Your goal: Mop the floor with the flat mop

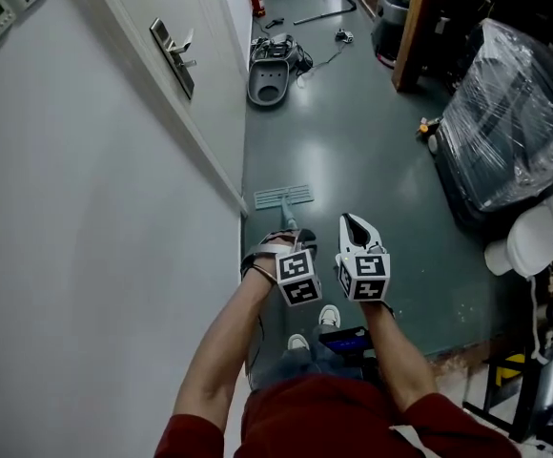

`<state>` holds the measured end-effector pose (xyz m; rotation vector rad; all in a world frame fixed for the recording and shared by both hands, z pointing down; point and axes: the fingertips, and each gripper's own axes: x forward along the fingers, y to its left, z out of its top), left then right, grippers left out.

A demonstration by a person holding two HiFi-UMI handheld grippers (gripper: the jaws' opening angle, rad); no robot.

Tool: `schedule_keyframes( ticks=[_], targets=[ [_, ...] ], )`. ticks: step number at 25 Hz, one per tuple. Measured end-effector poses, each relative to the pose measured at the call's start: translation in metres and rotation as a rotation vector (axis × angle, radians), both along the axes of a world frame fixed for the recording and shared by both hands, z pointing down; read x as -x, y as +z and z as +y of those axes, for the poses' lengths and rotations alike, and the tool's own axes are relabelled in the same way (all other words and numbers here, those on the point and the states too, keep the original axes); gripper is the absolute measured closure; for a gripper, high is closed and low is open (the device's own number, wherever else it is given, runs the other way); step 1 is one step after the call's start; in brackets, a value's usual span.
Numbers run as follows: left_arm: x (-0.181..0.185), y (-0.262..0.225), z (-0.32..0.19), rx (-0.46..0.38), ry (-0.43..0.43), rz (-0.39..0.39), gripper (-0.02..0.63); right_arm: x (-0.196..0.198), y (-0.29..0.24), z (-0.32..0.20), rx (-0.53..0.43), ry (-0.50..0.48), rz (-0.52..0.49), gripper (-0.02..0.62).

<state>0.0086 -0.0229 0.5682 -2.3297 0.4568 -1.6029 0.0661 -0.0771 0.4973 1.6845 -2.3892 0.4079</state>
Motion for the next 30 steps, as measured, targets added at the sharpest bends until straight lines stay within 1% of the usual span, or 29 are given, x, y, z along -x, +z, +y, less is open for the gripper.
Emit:
schedule_keyframes(
  ticks=[7,13,18,22,30],
  targets=[
    [0.031,0.001,0.046,0.005,0.023,0.022,0.541,0.040,-0.001,0.050,0.012,-0.010,0.029,0.578],
    [0.049,-0.007,0.076,0.013,0.030,0.031,0.541,0.063,-0.016,0.086,-0.002,-0.021,0.049,0.578],
    [0.052,-0.008,0.093,0.021,0.036,0.036,0.541,0.069,-0.016,0.099,-0.009,-0.041,0.066,0.578],
    [0.054,-0.012,0.098,0.023,0.020,0.037,0.541,0.073,-0.025,0.103,-0.028,-0.058,0.067,0.578],
    [0.039,-0.013,0.092,0.027,0.018,0.028,0.541,0.057,-0.027,0.101,-0.032,-0.063,0.061,0.578]
  ],
)
